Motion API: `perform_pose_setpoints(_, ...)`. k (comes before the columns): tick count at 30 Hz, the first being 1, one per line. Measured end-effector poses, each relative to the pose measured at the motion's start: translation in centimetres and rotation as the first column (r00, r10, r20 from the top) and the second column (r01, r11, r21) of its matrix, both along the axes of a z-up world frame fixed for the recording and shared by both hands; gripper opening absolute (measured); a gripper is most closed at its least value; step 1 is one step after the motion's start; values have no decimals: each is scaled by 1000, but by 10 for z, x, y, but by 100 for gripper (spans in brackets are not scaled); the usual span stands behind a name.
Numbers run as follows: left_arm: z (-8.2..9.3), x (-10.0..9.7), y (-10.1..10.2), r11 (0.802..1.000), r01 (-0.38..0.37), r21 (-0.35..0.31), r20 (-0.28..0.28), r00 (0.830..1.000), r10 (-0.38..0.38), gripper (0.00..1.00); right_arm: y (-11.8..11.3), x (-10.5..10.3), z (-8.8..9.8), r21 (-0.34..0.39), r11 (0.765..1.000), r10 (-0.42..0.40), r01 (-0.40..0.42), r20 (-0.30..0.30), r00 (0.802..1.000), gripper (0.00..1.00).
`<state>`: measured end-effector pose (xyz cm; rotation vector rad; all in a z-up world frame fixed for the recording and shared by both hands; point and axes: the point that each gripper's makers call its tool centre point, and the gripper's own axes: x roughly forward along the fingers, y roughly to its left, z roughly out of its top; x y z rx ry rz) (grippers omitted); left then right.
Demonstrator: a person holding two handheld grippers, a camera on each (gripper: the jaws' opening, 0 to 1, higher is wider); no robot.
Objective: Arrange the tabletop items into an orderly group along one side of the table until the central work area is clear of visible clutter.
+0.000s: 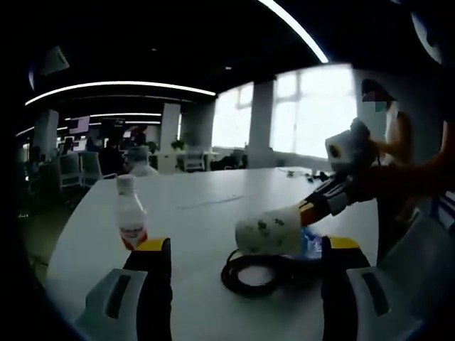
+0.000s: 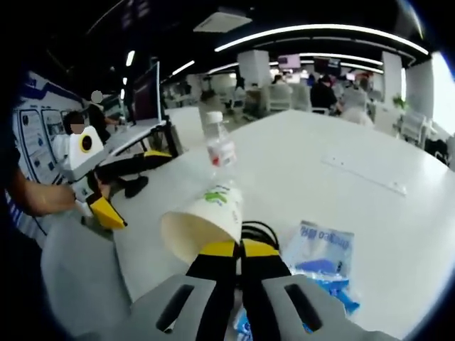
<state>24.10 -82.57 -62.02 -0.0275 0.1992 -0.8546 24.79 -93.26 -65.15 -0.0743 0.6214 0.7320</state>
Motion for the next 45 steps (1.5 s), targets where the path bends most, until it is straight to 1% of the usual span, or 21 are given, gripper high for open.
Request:
perform_pose_setpoints(1,0,-1,-1,1000,5,1,-3,1000,-5,84,-1,-4,1,-4,1000,7,-7,-3,1000,0)
perform_pose_setpoints(4,3,-7,-3,1000,29,6,12,1000,-29,84,-1,-13,4,-13,999,30,-30,-6,1000,0)
perform_pose_setpoints(6,5,-11,-5,999,44,7,22,999,-44,84,-1,-18,3,-31,999,39,-40,-12,999,0)
perform_pose_setpoints(12,2,-28,-13,993,110,45,29,993,-111,81,0,-28,5,-38,998,58,-59,-29,998,0)
perform_pose_setpoints(15,1,-33,-17,990,132,52,28,991,-133,80,1,-35,5,-42,996,75,-78,-60,995,0)
perform_pose_setpoints(18,-1,-39,-20,985,156,73,40,986,-160,79,2,-43,6,-44,994,95,-99,-89,991,0)
perform_pose_setpoints(20,0,-42,-22,982,172,72,42,984,-175,79,4,-47,7,-51,992,109,-115,-109,988,0)
perform_pose_setpoints(22,-1,-46,-25,978,192,83,44,980,-196,78,5,-51,7,-62,989,124,-132,-125,984,0)
perform_pose_setpoints(24,-3,-50,-27,970,212,121,56,974,-220,77,5,-56,7,-85,984,142,-156,-150,978,0)
perform_pose_setpoints(25,-5,-53,-29,962,229,146,62,969,-240,76,5,-57,6,-95,982,147,-164,-159,976,0)
perform_pose_setpoints(27,-7,-58,-34,953,252,169,67,962,-266,74,5,-59,6,-113,977,160,-181,-171,972,0)
perform_pose_setpoints(28,-8,-60,-35,949,260,177,68,959,-275,73,6,-60,7,-116,976,164,-186,-176,971,0)
perform_pose_setpoints(30,-10,-63,-38,941,275,199,76,953,-295,72,7,-62,6,-115,974,168,-195,-206,964,0)
perform_pose_setpoints(31,-11,-63,-39,936,278,216,83,950,-302,71,8,-64,6,-107,974,171,-198,-222,960,0)
perform_pose_setpoints(33,-15,-64,-41,923,286,257,89,944,-317,69,10,-64,8,-96,975,173,-200,-231,957,0)
perform_pose_setpoints(34,-17,-65,-42,921,285,264,91,944,-318,69,12,-65,8,-94,974,178,-204,-235,956,0)
perform_pose_setpoints(37,-16,-65,-45,921,290,259,95,942,-323,67,16,-65,9,-92,974,180,-208,-250,951,0)
perform_pose_setpoints(40,-16,-64,-47,921,284,268,111,940,-323,67,20,-64,8,-94,973,179,-210,-263,948,0)
perform_pose_setpoints(41,-16,-60,-46,917,270,293,139,937,-320,66,20,-64,7,-100,972,179,-212,-265,948,0)
perform_pose_setpoints(45,-21,-59,-46,906,273,323,143,932,-332,64,24,-65,4,-114,966,192,-230,-273,943,0)
